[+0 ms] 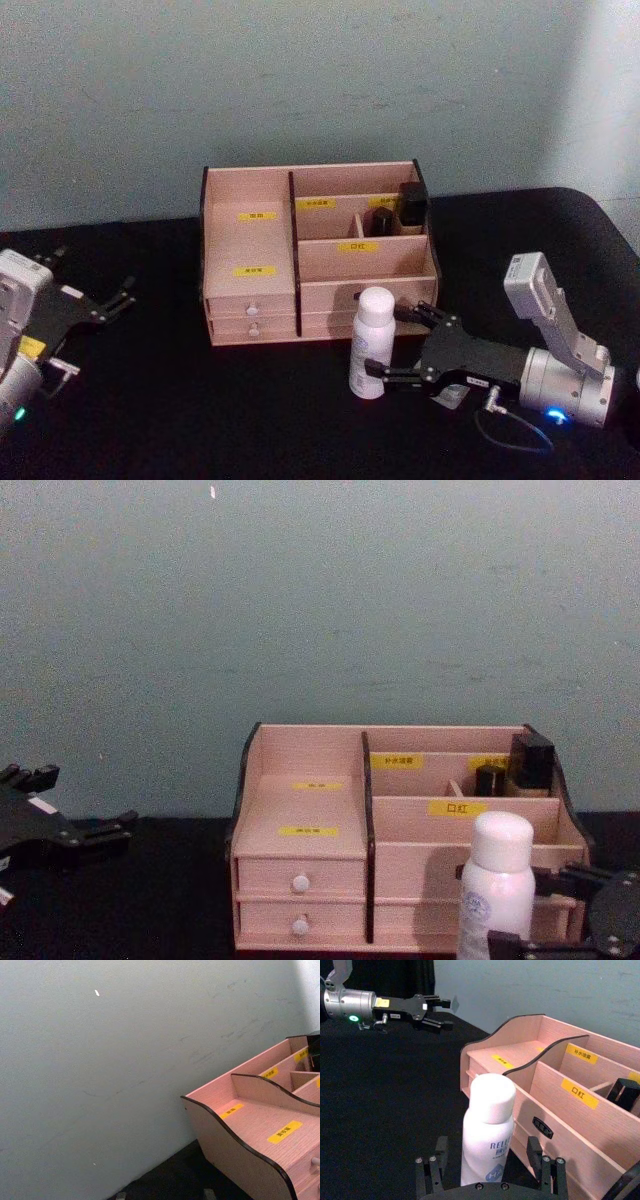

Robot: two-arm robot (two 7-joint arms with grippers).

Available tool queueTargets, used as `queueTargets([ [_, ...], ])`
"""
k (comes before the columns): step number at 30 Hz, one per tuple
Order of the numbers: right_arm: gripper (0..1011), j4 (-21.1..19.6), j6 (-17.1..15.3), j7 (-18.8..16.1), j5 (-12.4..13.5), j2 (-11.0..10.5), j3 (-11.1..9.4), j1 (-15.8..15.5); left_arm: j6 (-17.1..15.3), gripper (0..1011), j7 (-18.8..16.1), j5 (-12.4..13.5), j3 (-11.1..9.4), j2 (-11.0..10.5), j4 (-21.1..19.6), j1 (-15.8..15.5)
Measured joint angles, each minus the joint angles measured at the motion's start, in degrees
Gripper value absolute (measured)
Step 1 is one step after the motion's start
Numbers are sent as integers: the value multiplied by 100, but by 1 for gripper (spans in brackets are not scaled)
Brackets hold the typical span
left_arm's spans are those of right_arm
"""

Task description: Pick up the facial cleanser and watermelon frost from the table and place them into the tiered storage box.

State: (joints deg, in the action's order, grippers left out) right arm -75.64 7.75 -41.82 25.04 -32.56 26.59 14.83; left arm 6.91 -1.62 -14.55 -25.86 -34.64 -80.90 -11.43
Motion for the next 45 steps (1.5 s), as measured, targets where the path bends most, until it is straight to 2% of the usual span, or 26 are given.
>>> queueTargets([
  [31,1002,515,21,-290,134,242,255,458,0,1001,0,0,0,0,0,0],
  [45,1002,526,3,-296,140,244,260,468,0,1001,0,0,0,0,0,0],
])
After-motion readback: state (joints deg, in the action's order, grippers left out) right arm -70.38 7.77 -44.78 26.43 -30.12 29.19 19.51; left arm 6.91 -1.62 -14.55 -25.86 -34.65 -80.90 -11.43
